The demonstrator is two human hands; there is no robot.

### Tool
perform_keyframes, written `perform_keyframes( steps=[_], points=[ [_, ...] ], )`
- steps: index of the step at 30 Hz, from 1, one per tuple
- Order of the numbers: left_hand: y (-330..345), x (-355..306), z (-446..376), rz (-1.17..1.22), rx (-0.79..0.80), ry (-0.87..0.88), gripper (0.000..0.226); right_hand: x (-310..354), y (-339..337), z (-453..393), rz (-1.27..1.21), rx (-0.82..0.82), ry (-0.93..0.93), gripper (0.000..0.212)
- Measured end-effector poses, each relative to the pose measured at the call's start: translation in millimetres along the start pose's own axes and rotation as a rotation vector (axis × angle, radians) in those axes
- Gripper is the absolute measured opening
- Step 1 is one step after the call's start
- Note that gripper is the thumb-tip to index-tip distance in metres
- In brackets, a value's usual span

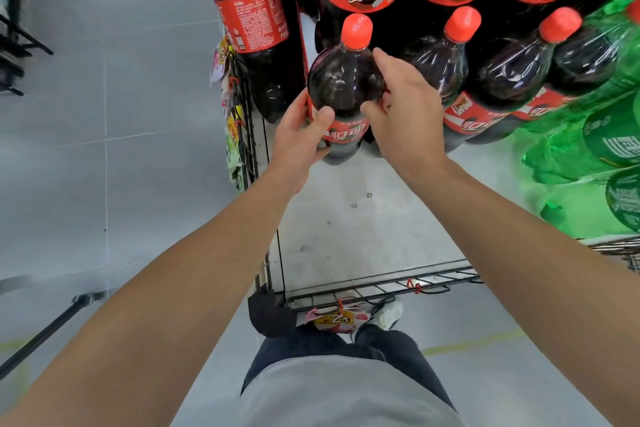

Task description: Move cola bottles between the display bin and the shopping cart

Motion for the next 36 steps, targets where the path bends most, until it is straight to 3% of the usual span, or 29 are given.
perform_keyframes(
  steps=[6, 11, 20, 26, 31, 36],
  points=[
    [-8, -47, 4, -0.324, -0.009, 0.298, 0.076, -1, 0, 0, -0.01, 0.014, -0.003, 0.067],
    [2, -56, 5, -0.402, 0.03, 0.35, 0.09, 0, -4, -7, -0.02, 0.014, -0.018, 0.066],
    [5, -57, 11, -0.482, -0.013, 0.358, 0.088, 6, -7, -3, 0.0, 0.045, -0.036, 0.067],
    [3, -67, 33, -0.586, -0.111, 0.354, 0.065, 4, -16, 23, 0.082, 0.113, -0.065, 0.059],
    [15, -71, 74, -0.853, -0.124, 0.417, 0.059, -3, -24, 59, 0.257, 0.218, -0.192, 0.029],
    [36, -56, 118, -1.177, -0.079, 0.458, 0.063, -16, -37, 97, 0.383, 0.267, -0.318, 0.068]
  ],
)
Point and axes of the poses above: each hand's wrist, its own z-axis away from the middle knuckle, its own y-axis out of the palm, x = y × z, the point moved 10 cm from there along -z, towards the middle knuckle, and after that the axes turned 1 degree about y, right-handed, at the moved point
